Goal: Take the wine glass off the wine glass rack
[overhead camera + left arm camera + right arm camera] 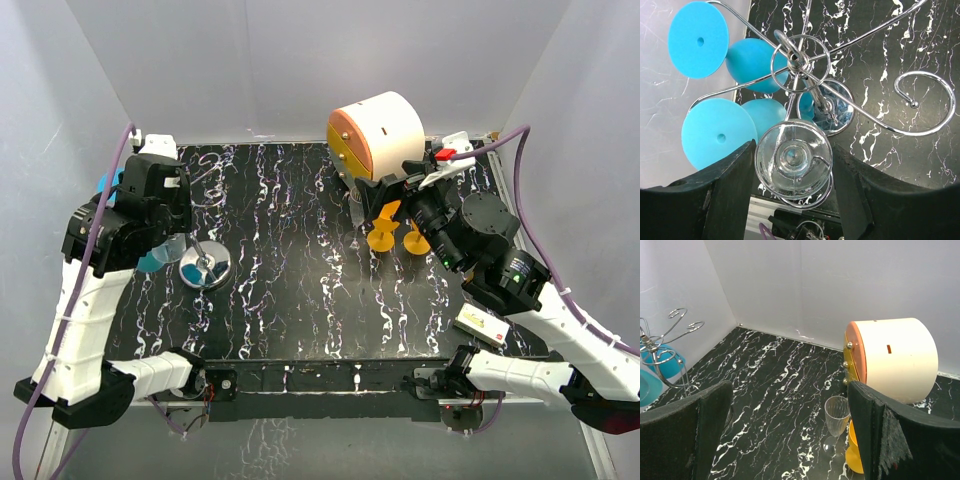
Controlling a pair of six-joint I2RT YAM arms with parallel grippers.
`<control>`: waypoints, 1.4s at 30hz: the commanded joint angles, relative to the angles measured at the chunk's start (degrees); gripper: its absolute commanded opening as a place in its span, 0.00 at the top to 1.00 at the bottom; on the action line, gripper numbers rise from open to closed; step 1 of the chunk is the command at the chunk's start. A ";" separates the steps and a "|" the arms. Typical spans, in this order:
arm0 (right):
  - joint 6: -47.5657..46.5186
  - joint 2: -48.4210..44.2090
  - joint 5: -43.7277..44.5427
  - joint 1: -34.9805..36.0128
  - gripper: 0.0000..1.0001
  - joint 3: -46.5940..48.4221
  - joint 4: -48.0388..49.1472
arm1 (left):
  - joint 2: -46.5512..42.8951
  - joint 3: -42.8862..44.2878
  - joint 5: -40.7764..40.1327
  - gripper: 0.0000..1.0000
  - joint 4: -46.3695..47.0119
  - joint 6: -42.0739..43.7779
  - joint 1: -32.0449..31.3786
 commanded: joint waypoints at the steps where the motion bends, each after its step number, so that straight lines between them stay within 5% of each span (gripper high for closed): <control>1: 1.78 -0.60 -1.39 -0.02 0.02 0.52 2.04 | -0.42 -0.93 -0.84 0.72 4.22 1.56 -0.34; 26: 6.01 0.11 -5.46 -0.02 0.02 -0.57 1.13 | -5.16 -4.64 9.15 0.73 9.38 0.00 -0.32; 34: 22.12 2.22 -22.89 -0.04 0.02 -7.70 8.19 | -7.53 -3.28 15.45 0.73 8.75 -7.15 -0.37; 42: 44.91 7.50 -36.40 -0.06 0.02 -18.76 31.51 | -12.02 -7.02 22.38 0.72 14.16 -18.98 -0.32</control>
